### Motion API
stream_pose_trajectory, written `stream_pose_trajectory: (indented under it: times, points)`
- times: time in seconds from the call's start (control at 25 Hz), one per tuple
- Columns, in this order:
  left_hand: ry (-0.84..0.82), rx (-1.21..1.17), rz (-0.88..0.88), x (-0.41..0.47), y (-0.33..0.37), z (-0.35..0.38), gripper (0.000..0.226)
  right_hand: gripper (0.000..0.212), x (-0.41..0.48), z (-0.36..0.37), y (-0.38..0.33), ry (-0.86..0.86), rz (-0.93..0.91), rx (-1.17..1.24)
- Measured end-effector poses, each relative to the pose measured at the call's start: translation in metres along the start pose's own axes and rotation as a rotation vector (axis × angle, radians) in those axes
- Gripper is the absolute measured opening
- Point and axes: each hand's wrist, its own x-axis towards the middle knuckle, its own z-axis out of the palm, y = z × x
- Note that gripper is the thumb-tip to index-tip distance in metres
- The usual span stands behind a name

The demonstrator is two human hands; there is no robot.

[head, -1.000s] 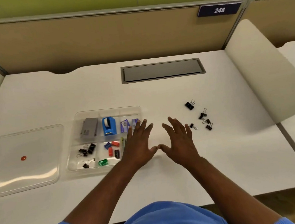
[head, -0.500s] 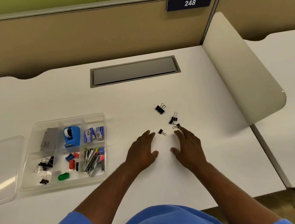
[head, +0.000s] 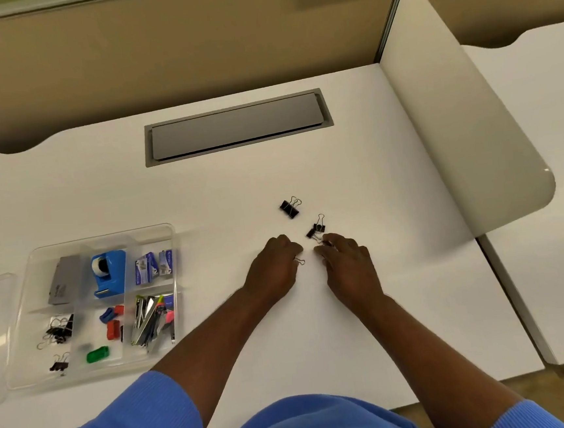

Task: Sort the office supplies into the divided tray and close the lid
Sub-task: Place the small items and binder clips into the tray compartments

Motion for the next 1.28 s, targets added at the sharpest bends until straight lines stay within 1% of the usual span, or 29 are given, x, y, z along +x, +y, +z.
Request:
stream_pose_trajectory:
  times: [0.08, 0.24, 0.32, 0.48, 0.6, 0.68, 0.76, 0.96, 1.12, 1.28]
  points:
    - [-0.011, -0.046, -0.024, 0.008, 0.001, -0.001, 0.028, 0.034, 0.005, 0.000, 0.001, 0.014, -0.019, 0.037]
    - [-0.014, -0.073, -0.015, 0.022, 0.010, -0.002, 0.035, 0.044, 0.009, -0.001, -0.005, 0.011, -0.002, 0.098]
    - [-0.035, -0.073, 0.012, 0.029, 0.015, -0.002, 0.040, 0.044, 0.009, -0.002, -0.007, 0.016, 0.016, 0.125]
    - [-0.069, -0.023, 0.105, 0.035, 0.018, -0.001, 0.047, 0.026, 0.007, -0.004, -0.005, 0.008, 0.039, 0.135]
    - [-0.081, 0.041, 0.123, 0.035, 0.020, 0.000, 0.038, 0.016, 0.007, -0.007, -0.004, -0.024, 0.043, 0.122]
    - [-0.081, 0.090, 0.131, 0.034, 0.020, -0.001, 0.023, 0.019, 0.011, -0.010, -0.005, -0.060, 0.071, 0.125]
    - [-0.085, 0.116, 0.140, 0.031, 0.019, -0.003, 0.015, 0.024, 0.014, -0.014, -0.007, -0.097, 0.106, 0.128]
    - [-0.104, 0.132, 0.084, 0.019, 0.021, -0.007, 0.012, 0.020, 0.019, -0.020, -0.011, -0.202, 0.120, 0.059]
    - [-0.071, 0.100, 0.019, 0.002, 0.016, -0.005, 0.005, 0.015, 0.014, -0.021, -0.018, -0.221, 0.123, 0.047]
    - [-0.006, -0.051, -0.077, -0.016, 0.006, -0.008, 0.004, 0.015, 0.002, -0.023, -0.023, -0.167, 0.161, 0.237]
